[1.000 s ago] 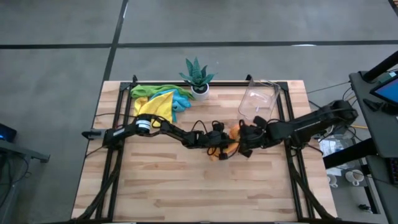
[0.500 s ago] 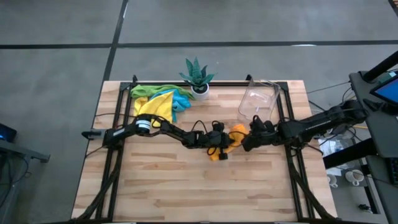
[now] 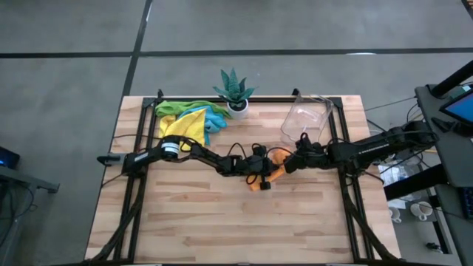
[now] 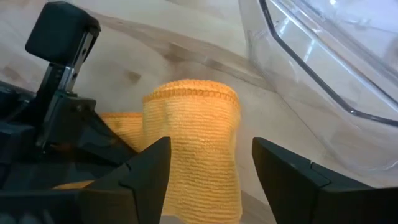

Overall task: Roll microfiber towels into tight, uniform cylinder then place into a basket
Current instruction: Roll the orange microfiber cloth

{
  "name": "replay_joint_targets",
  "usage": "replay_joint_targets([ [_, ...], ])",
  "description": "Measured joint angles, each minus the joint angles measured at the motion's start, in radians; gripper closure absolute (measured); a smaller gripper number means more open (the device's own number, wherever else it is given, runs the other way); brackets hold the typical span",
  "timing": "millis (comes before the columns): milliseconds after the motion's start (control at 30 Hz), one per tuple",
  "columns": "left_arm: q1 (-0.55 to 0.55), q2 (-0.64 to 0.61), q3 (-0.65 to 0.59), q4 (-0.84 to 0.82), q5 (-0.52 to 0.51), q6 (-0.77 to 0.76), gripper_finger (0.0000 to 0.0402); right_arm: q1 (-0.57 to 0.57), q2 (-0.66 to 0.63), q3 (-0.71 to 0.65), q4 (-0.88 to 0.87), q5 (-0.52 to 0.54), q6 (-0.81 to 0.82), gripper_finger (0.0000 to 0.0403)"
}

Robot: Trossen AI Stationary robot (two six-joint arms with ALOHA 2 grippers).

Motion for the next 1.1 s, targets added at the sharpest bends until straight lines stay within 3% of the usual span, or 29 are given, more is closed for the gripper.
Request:
replay_joint_targets([
  [567, 0.000, 0.000, 0.001, 0.000, 0.000, 0.000, 0.0402, 0.000, 0.003, 0.001, -0.007, -0.024, 0.029, 0.0199],
  [1000, 0.000, 0.000, 0.001, 0.000, 0.003, 0.000, 0.0402, 0.043, -0.004, 0.209, -0.136, -0.057, -0.262, 0.0200],
  [1100, 0.000, 0.000, 0.000, -0.001, 0.003, 0.000, 0.0402, 0.061, 0.001, 0.224, -0.250, -0.089, -0.241, 0.0215],
])
